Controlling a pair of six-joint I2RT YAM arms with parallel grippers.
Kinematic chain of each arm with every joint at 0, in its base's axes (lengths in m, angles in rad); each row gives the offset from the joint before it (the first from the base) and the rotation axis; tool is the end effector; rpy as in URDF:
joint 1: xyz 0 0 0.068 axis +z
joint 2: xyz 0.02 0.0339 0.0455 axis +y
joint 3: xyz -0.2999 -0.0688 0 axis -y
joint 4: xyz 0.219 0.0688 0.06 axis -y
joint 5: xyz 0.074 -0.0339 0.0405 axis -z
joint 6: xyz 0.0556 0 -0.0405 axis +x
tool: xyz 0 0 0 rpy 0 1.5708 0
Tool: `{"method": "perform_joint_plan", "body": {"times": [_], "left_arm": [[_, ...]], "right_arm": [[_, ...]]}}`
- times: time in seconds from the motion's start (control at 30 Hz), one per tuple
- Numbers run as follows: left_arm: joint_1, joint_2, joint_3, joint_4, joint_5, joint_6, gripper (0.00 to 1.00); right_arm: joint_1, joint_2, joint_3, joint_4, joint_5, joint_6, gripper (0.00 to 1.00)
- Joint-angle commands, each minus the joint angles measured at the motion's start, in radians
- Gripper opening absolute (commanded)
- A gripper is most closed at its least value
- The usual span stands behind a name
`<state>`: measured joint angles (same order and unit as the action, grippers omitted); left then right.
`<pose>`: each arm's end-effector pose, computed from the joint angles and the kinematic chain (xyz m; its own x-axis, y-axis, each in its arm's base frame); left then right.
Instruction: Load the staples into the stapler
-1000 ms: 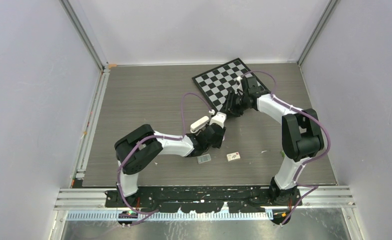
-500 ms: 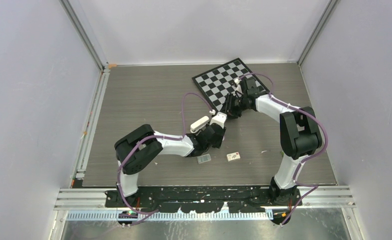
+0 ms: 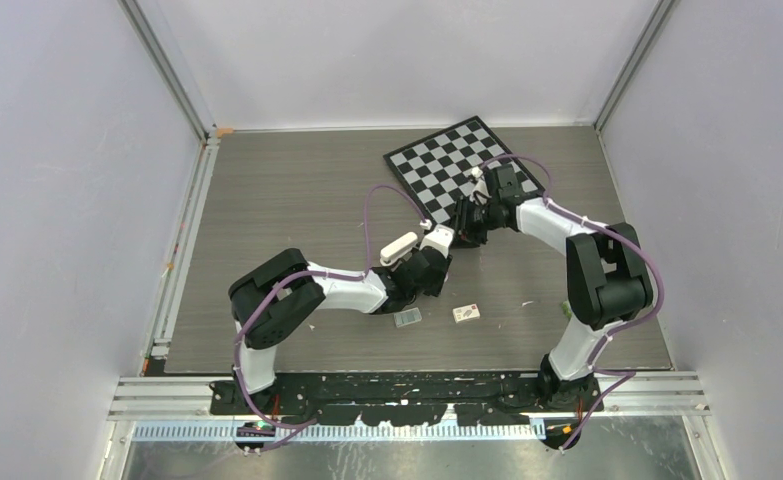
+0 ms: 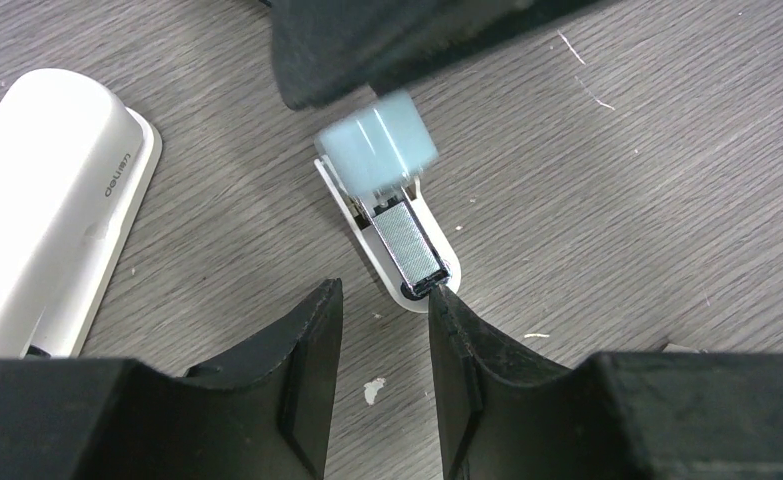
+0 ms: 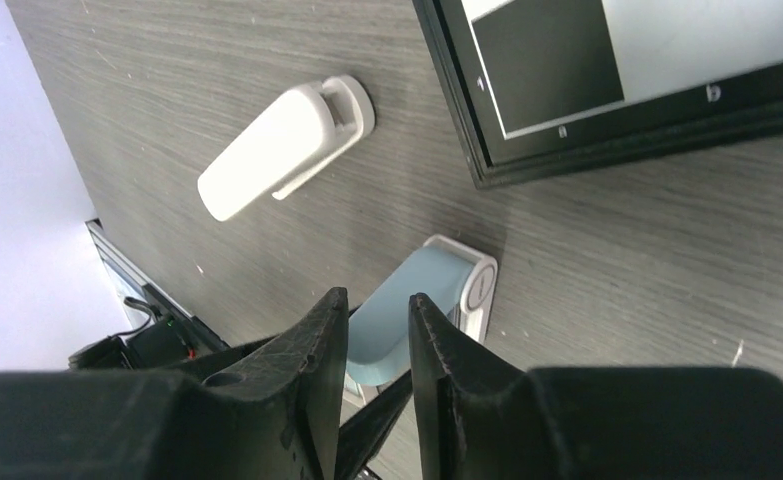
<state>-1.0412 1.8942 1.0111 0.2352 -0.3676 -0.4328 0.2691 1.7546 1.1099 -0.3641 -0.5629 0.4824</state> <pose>0.2199 -0.3360 0.1907 -0.5538 0.1714 -0.8148 0.4718 0.8709 -0.1375 0.3299 0.1218 0.2223 -0.9541 0.1438 -0.2626 -0.0636 0.7596 0.6472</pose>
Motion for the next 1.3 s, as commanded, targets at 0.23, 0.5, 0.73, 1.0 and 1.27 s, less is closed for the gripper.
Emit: {"method": "perform_joint_plan", "body": {"times": [0.23, 0.5, 0.73, 1.0, 1.27], "left_arm": [[0.004, -0.067, 0.006, -0.066, -0.040, 0.044, 0.41], [0.004, -0.222, -0.046, -0.134, 0.046, 0.051, 0.54], [0.082, -0.292, -0.041, -0.188, 0.142, -0.122, 0.54], [0.194, -0.290, -0.024, -0.155, 0.320, -0.281, 0.47], [0.194, -0.234, -0.010, -0.165, 0.347, -0.279, 0.44]], "right_arm": [[0.000, -0.115, -0.081, -0.036, 0.056, -0.030, 0.33], [0.000, -0.190, -0.096, -0.060, 0.103, 0.010, 0.36], [0.020, -0.216, -0.105, -0.070, 0.121, 0.056, 0.37], [0.053, -0.147, -0.099, -0.081, 0.147, 0.061, 0.36], [0.091, -0.109, -0.136, -0.070, 0.199, 0.074, 0.36]]}}
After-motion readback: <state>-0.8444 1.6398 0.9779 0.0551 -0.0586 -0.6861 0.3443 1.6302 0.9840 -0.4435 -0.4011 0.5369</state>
